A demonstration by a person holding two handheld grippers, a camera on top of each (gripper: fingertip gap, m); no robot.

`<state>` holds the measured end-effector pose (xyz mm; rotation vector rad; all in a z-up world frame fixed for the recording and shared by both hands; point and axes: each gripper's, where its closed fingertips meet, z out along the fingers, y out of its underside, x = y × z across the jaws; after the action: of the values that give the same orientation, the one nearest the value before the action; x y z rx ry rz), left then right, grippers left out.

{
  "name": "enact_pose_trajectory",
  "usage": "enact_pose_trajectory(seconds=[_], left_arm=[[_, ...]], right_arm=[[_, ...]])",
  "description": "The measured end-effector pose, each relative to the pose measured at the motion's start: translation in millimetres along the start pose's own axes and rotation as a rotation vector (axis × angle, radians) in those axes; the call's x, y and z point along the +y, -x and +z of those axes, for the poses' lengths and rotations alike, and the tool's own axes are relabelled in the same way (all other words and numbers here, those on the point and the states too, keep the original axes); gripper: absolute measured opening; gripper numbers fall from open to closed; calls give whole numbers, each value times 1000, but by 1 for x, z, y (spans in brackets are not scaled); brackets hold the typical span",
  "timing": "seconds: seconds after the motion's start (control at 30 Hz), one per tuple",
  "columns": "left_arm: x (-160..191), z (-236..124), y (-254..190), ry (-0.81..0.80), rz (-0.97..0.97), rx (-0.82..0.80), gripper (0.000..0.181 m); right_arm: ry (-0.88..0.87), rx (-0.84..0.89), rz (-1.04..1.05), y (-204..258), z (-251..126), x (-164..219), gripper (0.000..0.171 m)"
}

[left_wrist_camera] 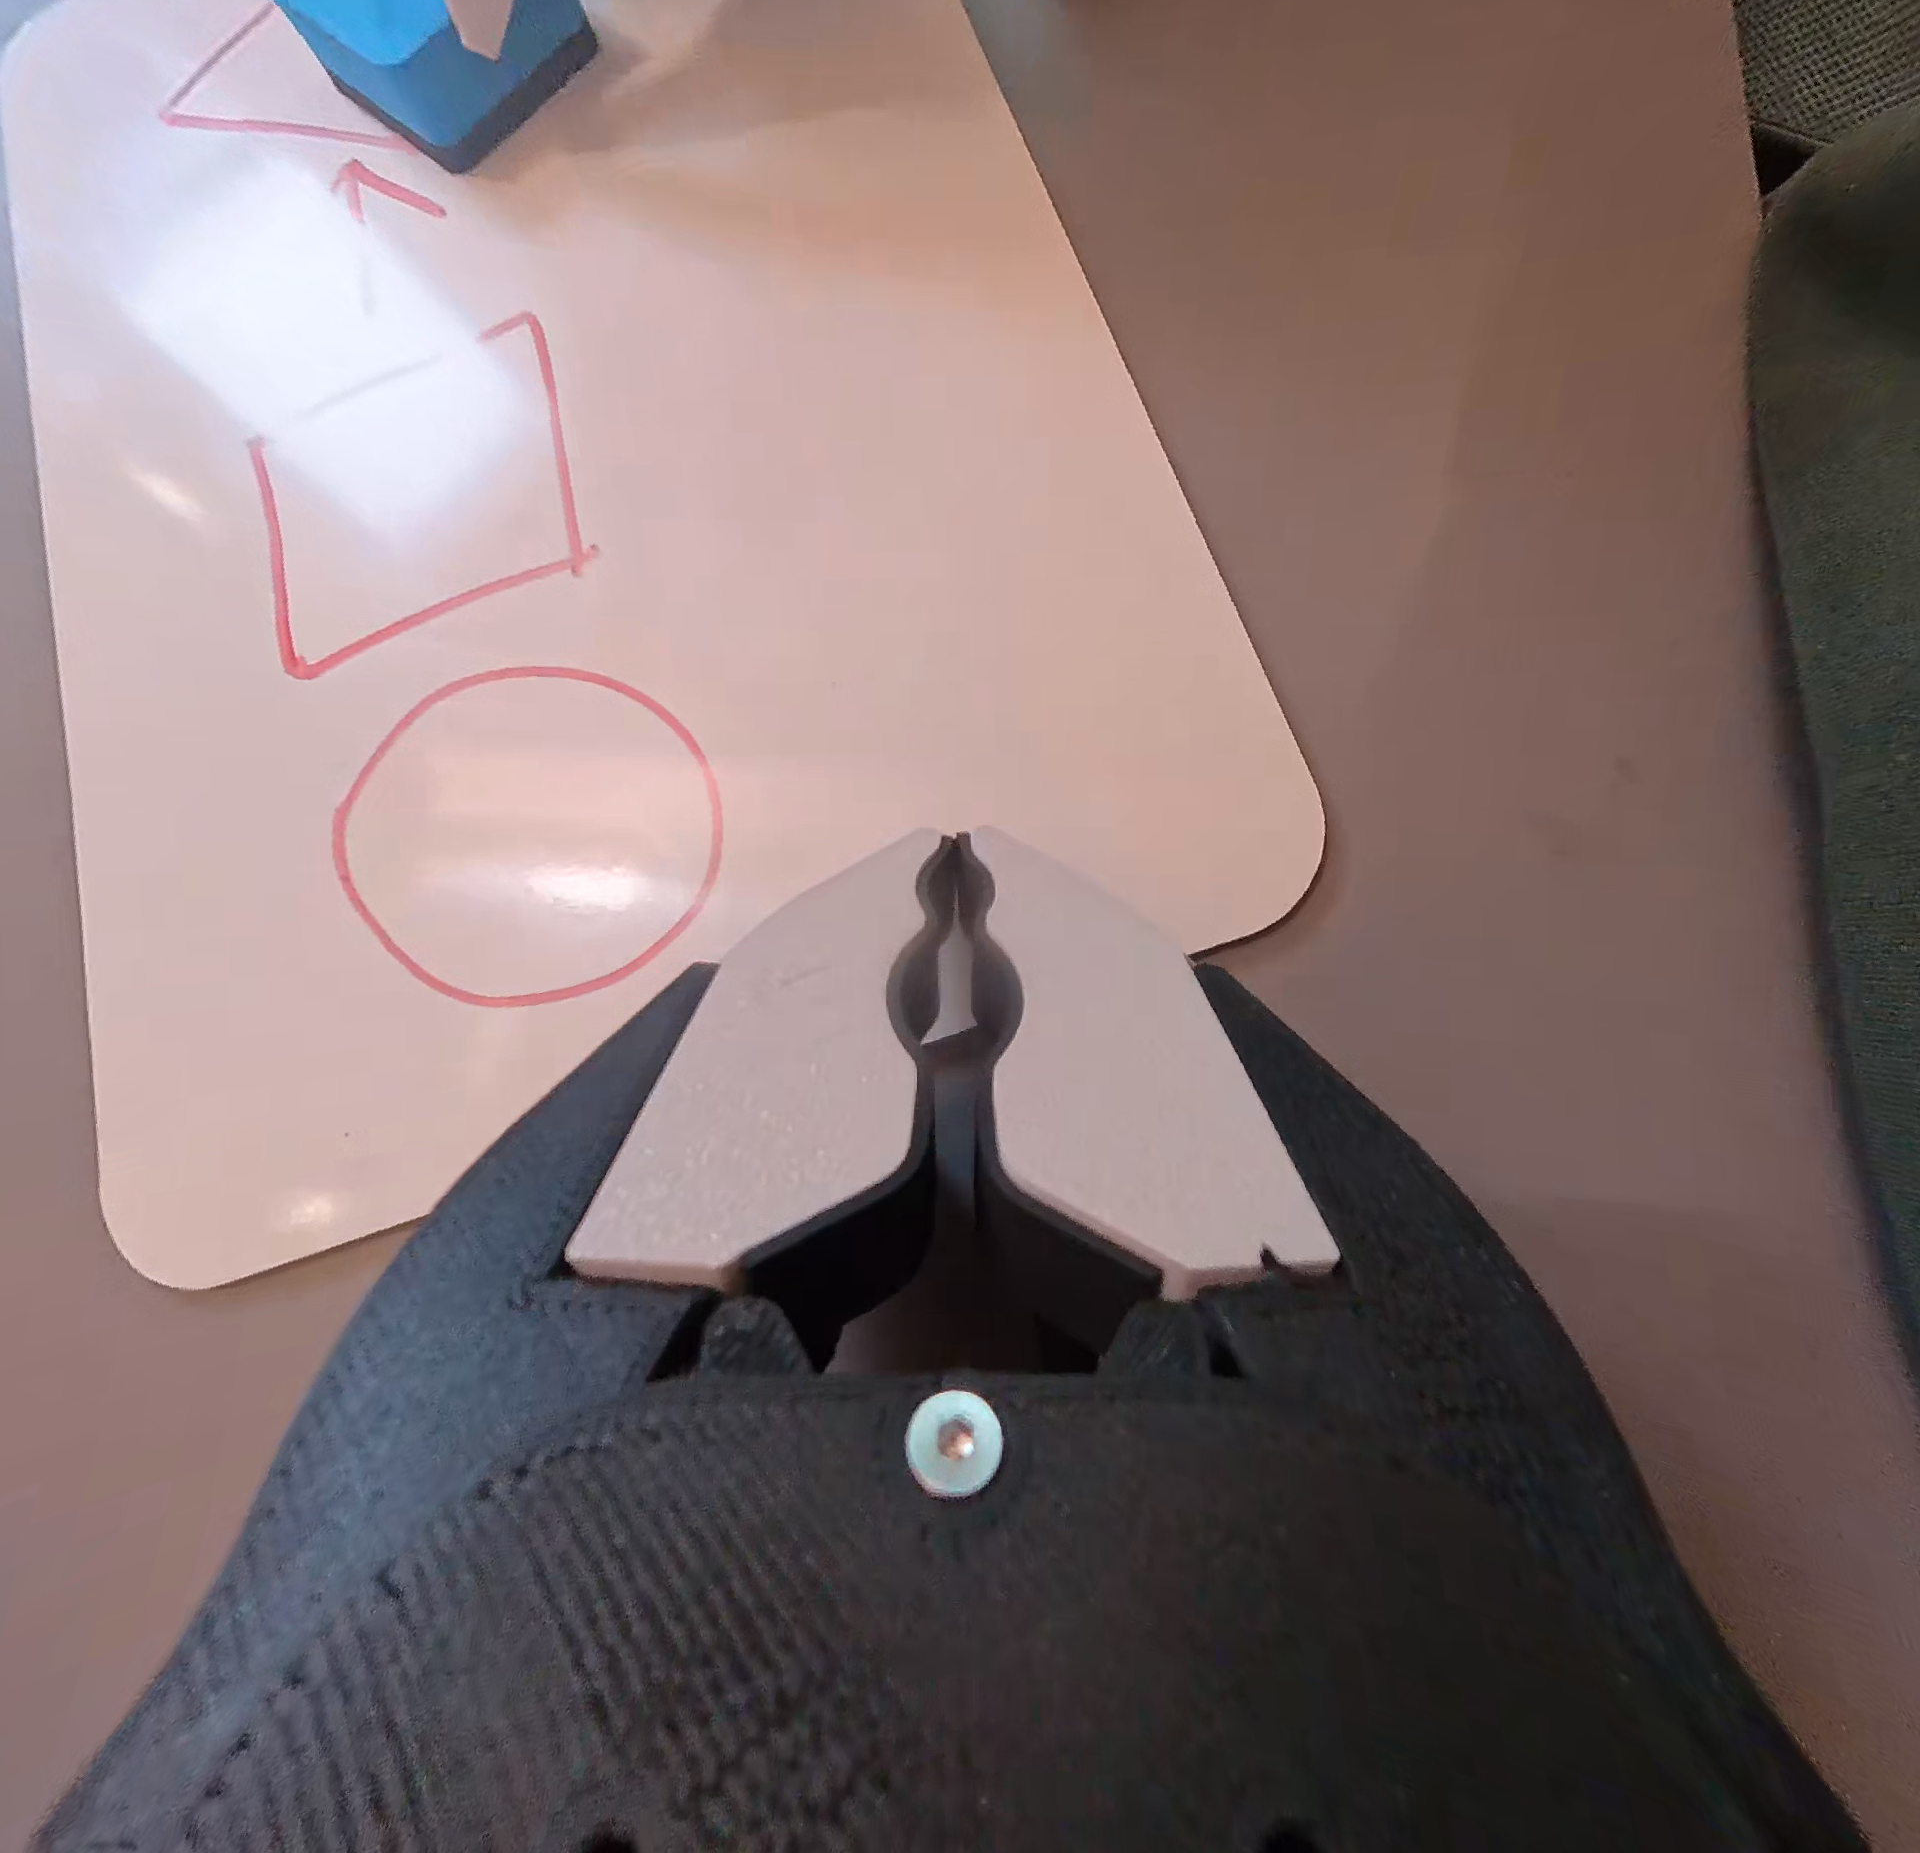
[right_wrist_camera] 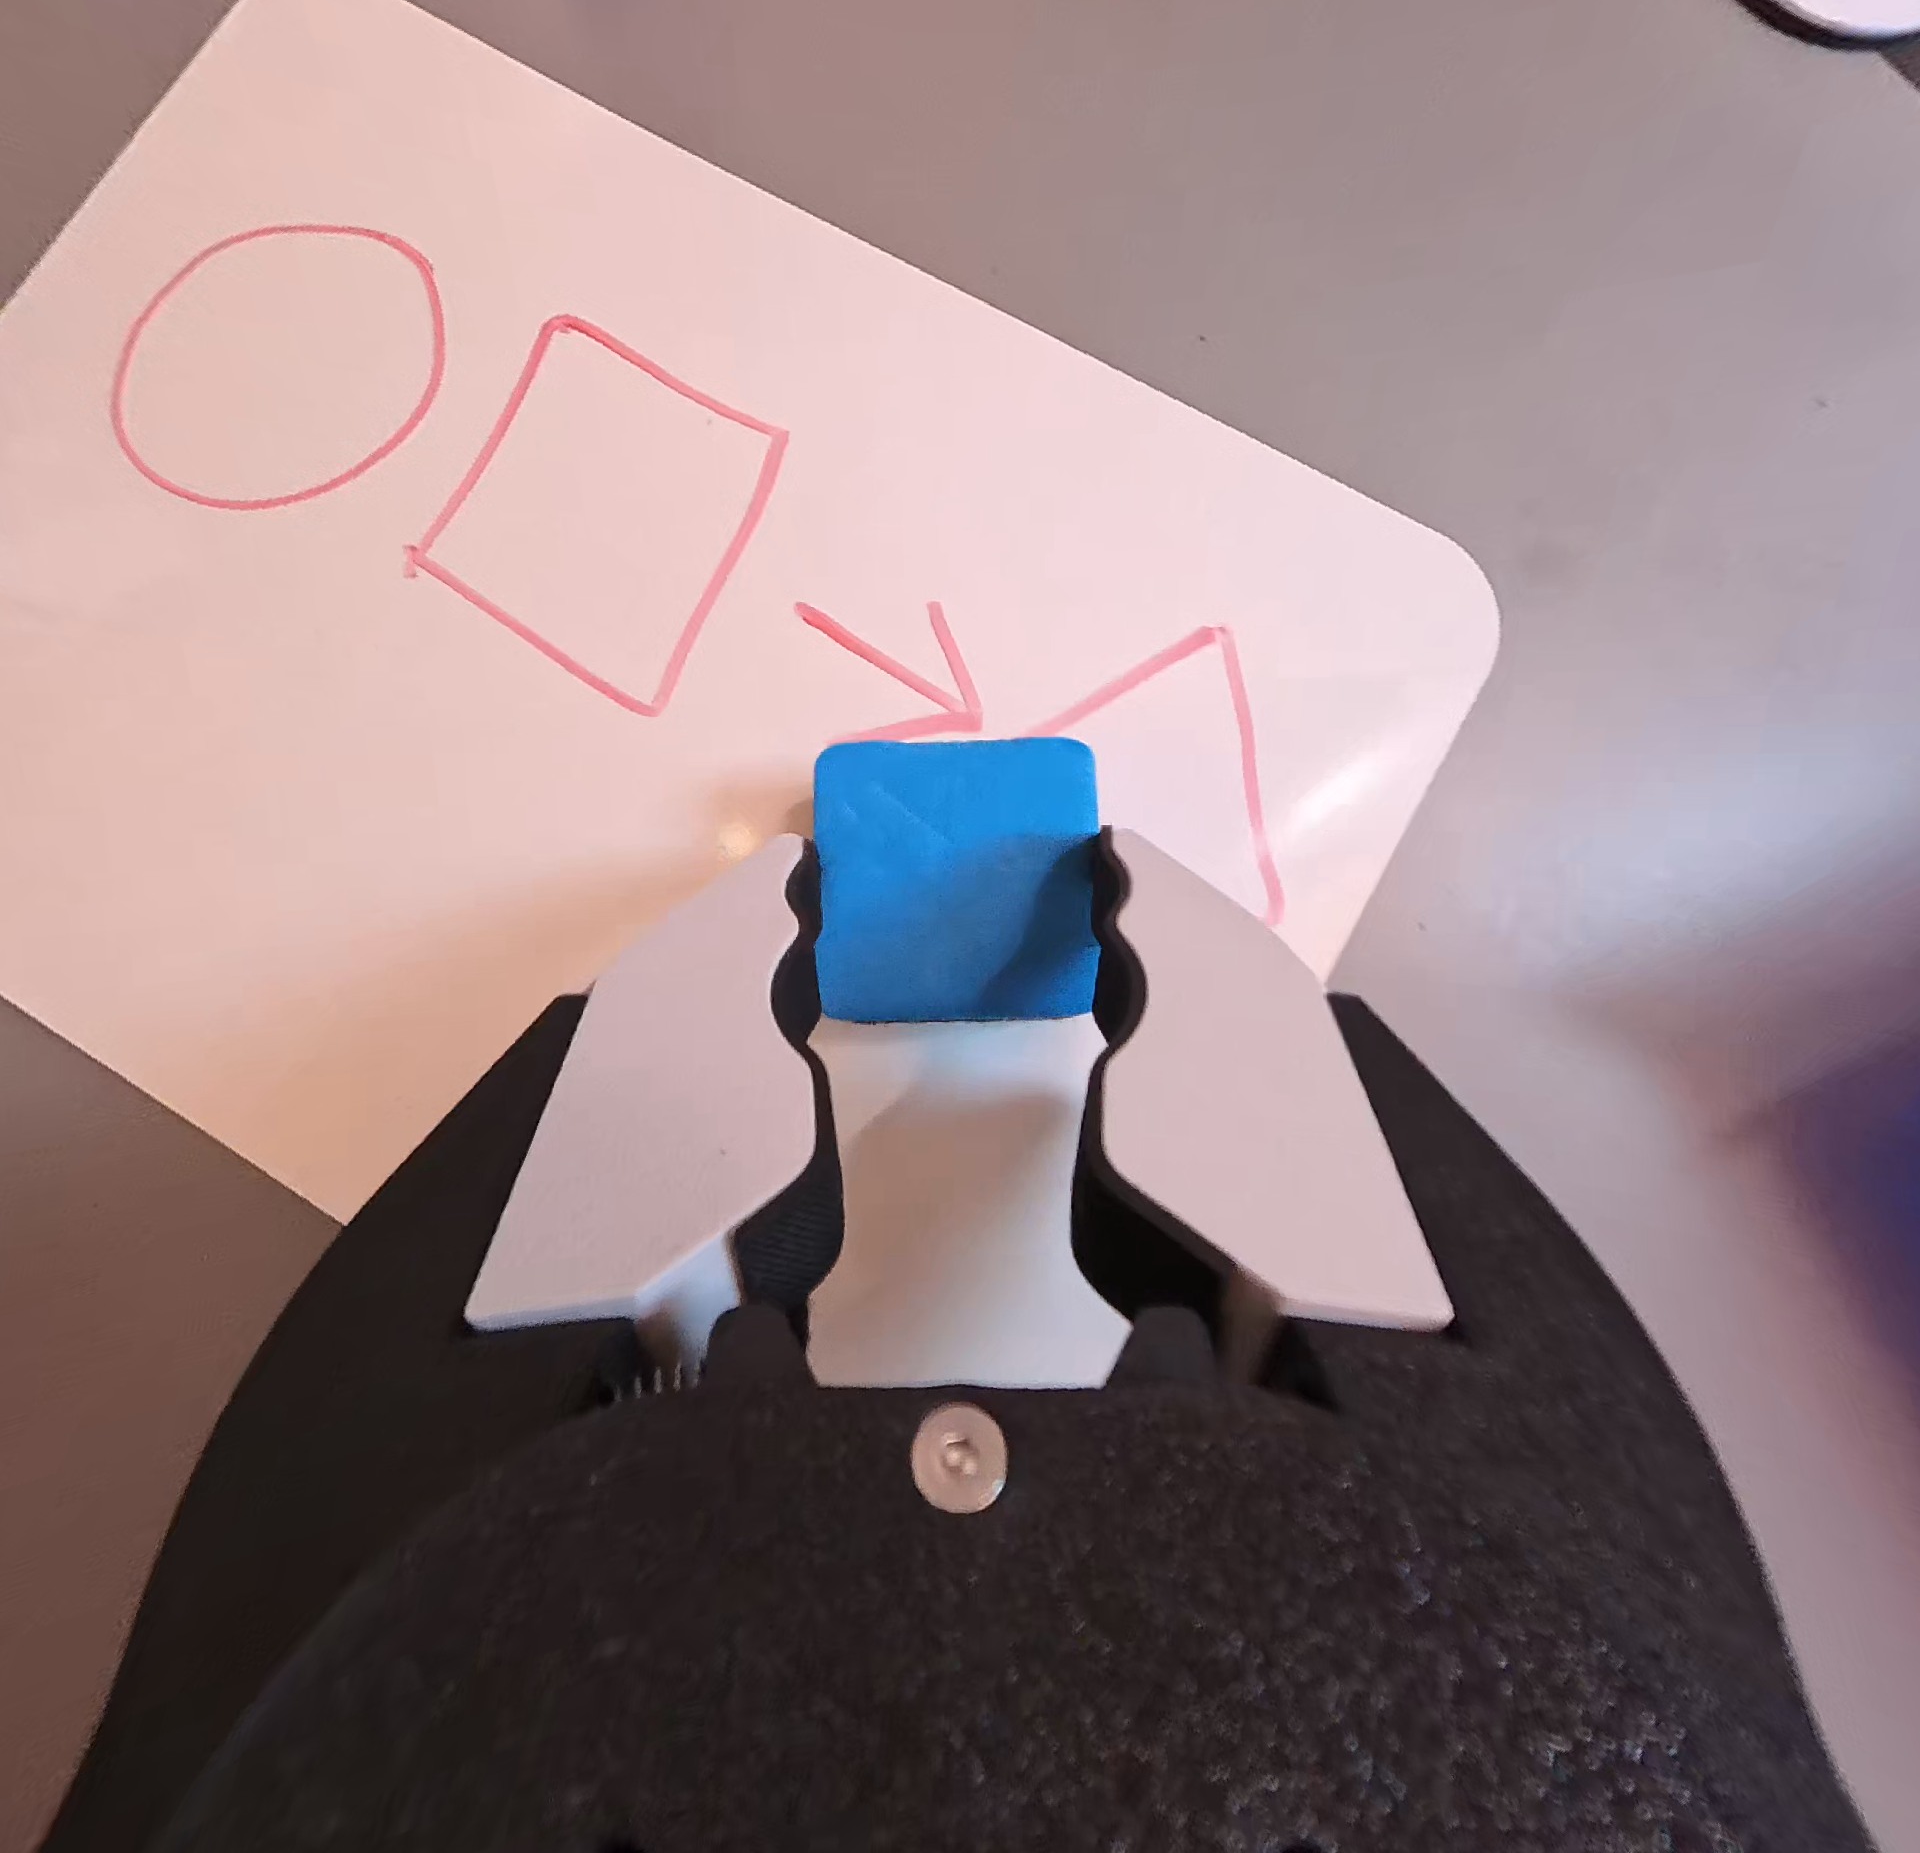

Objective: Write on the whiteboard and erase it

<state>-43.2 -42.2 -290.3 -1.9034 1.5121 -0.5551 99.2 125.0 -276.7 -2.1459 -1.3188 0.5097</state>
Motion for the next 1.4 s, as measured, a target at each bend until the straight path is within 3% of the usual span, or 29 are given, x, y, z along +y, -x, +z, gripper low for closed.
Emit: enact_pose_trajectory(seconds=[0.13,0.3,0.43,0.5,0.67,0.87,1.03,1.3,1.4], left_arm=[[-1,1,-4,15,22,1,0],[-1,2,-4,28,14,-9,0],[-1,2,-4,31,16,0,0],[-2,3,-6,31,15,15,0],[-2,2,-8,30,29,12,0],[-1,1,-10,29,29,36,0],[-1,1,-12,32,46,29,0],[2,-3,-15,40,21,53,0],[3,-3,-18,54,50,40,0]], right_arm=[[2,37,-22,0,12,-14,50],[11,140,150,-61,1,-3,49],[71,9,0,2,7,-6,49],[78,19,-74,12,19,-22,49],[54,118,110,-71,24,-30,49],[108,-50,-115,15,32,-35,49],[3,46,66,-67,41,-48,49],[53,-56,-44,26,9,-5,48],[95,-91,-66,33,4,0,49]])
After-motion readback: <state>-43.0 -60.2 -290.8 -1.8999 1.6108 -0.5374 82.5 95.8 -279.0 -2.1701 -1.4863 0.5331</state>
